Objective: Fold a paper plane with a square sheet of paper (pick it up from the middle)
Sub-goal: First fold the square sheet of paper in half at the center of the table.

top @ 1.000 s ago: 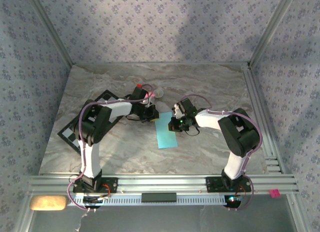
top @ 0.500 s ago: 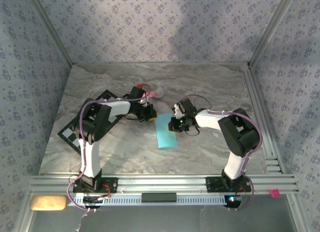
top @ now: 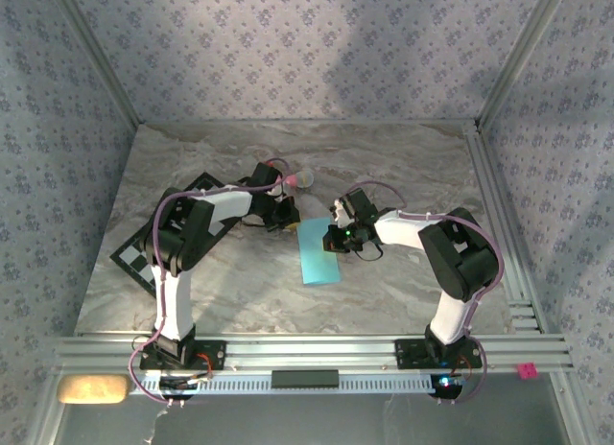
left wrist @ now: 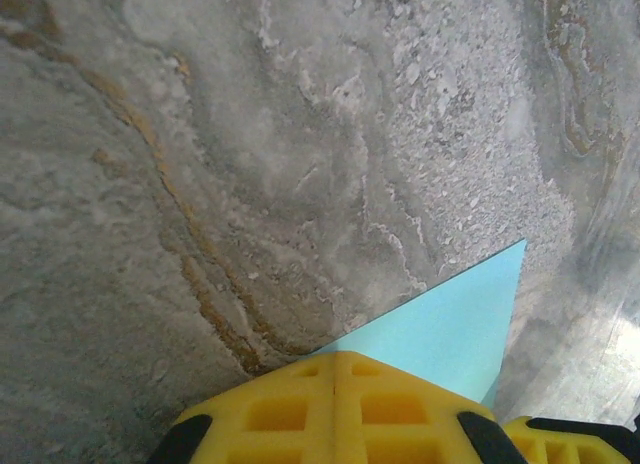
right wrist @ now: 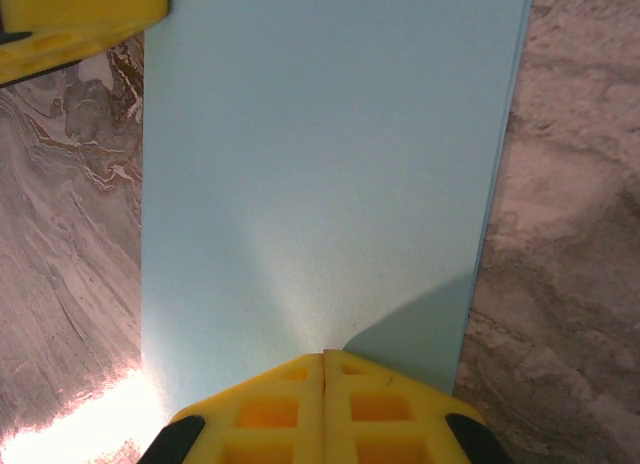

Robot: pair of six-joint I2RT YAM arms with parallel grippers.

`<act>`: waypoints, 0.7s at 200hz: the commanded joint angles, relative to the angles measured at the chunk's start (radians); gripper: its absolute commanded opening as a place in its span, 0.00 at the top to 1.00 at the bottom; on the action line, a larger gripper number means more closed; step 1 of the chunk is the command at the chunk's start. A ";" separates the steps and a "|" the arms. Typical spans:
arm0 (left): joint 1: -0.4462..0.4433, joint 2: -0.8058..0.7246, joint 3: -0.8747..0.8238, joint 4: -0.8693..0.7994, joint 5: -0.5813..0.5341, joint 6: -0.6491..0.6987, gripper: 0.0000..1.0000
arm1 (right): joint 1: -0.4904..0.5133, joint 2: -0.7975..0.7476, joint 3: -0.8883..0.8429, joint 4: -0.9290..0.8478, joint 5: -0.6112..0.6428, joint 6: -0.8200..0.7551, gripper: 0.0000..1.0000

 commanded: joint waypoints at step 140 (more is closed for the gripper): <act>-0.063 -0.141 0.035 -0.048 -0.149 0.029 0.93 | 0.004 0.063 -0.084 -0.223 0.129 -0.002 1.00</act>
